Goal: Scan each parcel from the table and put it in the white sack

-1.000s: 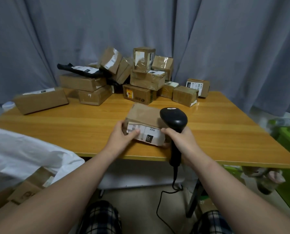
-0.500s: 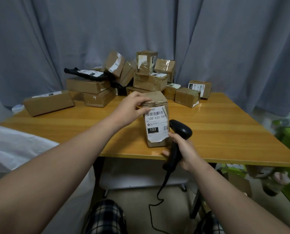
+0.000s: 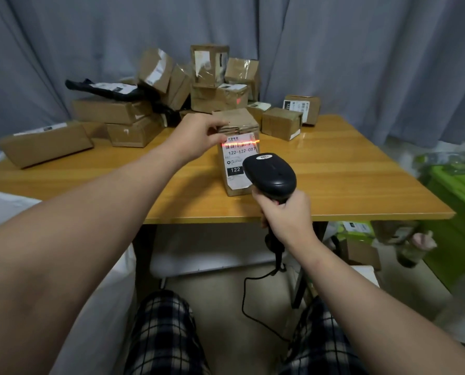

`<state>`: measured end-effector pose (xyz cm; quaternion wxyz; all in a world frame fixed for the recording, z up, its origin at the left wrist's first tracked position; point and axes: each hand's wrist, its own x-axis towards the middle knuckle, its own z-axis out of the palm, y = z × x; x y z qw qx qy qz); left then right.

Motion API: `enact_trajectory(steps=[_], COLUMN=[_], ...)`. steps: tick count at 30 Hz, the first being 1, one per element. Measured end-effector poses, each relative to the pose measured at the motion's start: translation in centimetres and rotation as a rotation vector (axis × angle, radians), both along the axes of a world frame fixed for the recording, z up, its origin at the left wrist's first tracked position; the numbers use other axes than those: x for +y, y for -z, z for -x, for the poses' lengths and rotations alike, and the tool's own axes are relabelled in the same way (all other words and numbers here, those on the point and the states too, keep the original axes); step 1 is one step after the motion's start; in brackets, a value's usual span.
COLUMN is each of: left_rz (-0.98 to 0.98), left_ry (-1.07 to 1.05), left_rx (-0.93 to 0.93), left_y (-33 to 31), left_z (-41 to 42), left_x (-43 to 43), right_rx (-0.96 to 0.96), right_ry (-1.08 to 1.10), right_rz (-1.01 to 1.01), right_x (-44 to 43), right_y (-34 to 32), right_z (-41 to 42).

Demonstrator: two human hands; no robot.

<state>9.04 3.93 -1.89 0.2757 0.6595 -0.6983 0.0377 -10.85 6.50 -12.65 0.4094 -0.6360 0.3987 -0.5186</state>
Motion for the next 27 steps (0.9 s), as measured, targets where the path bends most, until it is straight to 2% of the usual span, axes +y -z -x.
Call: enact_trajectory(steps=[27], left_rz=[-0.041], left_ry=[-0.039], left_rx=[0.046], left_y=[-0.4], left_z=[0.4], left_x=[0.6], right_rx=[0.036], right_ry=[0.023], right_rz=[0.126], right_x=[2.0], right_y=[2.7], right_z=[-0.4])
